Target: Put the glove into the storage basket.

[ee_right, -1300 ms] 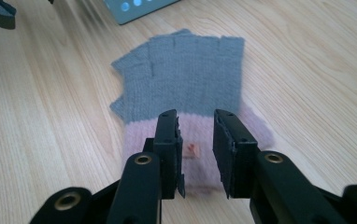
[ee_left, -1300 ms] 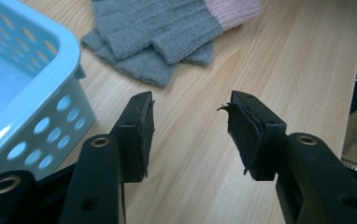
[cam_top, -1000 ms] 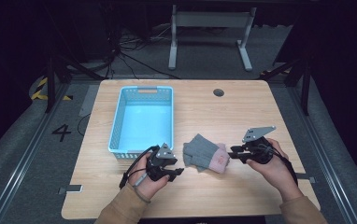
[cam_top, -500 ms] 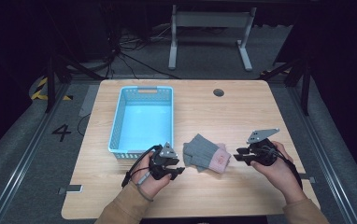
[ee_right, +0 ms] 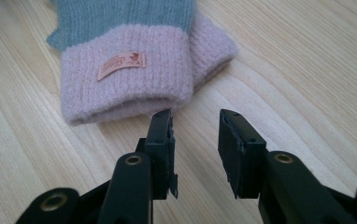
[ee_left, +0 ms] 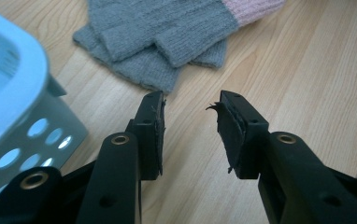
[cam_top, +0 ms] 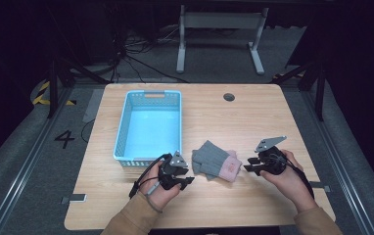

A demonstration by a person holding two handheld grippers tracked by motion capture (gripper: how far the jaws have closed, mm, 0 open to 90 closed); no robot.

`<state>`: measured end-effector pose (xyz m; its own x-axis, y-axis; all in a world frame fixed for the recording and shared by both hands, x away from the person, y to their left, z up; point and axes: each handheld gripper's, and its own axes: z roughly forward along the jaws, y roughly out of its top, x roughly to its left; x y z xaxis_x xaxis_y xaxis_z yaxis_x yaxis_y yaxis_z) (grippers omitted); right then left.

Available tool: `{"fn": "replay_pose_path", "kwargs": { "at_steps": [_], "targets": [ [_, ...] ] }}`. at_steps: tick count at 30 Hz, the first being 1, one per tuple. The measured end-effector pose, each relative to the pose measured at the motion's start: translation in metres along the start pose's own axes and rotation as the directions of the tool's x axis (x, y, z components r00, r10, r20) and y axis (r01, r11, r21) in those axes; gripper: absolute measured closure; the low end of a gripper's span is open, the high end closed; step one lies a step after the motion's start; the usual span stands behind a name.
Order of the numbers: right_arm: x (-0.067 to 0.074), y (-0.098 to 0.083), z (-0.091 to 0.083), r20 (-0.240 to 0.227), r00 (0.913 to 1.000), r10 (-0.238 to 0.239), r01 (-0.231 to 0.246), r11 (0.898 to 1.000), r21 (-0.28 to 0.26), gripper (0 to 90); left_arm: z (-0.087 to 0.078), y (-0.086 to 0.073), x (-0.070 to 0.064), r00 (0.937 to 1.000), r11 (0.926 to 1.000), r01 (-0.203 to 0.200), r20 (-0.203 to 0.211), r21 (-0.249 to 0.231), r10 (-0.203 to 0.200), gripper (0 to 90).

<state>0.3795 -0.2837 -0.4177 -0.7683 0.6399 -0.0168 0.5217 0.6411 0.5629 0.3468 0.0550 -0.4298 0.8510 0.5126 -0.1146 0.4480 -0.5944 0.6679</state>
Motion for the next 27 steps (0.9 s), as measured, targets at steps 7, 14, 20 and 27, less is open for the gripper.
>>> {"fn": "replay_pose_path", "kwargs": {
  "at_steps": [7, 14, 20, 27],
  "targets": [
    [0.003, 0.005, 0.007, -0.007, 0.9999, -0.012, 0.012, 1.000, 0.007, 66.6, 0.011, 0.004, -0.004, 0.9999, 1.0000, -0.002, -0.016, 0.010, 0.002, 62.1],
    [0.005, 0.008, 0.017, -0.015, 0.9989, -0.045, 0.045, 0.999, 0.014, 68.6, 0.017, 0.005, -0.004, 0.9996, 1.0000, 0.004, -0.029, 0.006, -0.004, 61.8],
    [0.007, 0.009, 0.017, -0.011, 0.9979, -0.063, 0.064, 0.998, 0.021, 81.2, 0.029, 0.009, -0.011, 0.9978, 0.9988, -0.043, -0.051, 0.022, 0.044, 58.6],
    [0.007, 0.009, 0.018, 0.004, 0.9970, -0.077, 0.077, 0.997, 0.024, 85.9, 0.040, 0.013, -0.010, 0.9975, 0.9994, -0.025, -0.065, 0.024, 0.027, 60.1]
  ]
}}
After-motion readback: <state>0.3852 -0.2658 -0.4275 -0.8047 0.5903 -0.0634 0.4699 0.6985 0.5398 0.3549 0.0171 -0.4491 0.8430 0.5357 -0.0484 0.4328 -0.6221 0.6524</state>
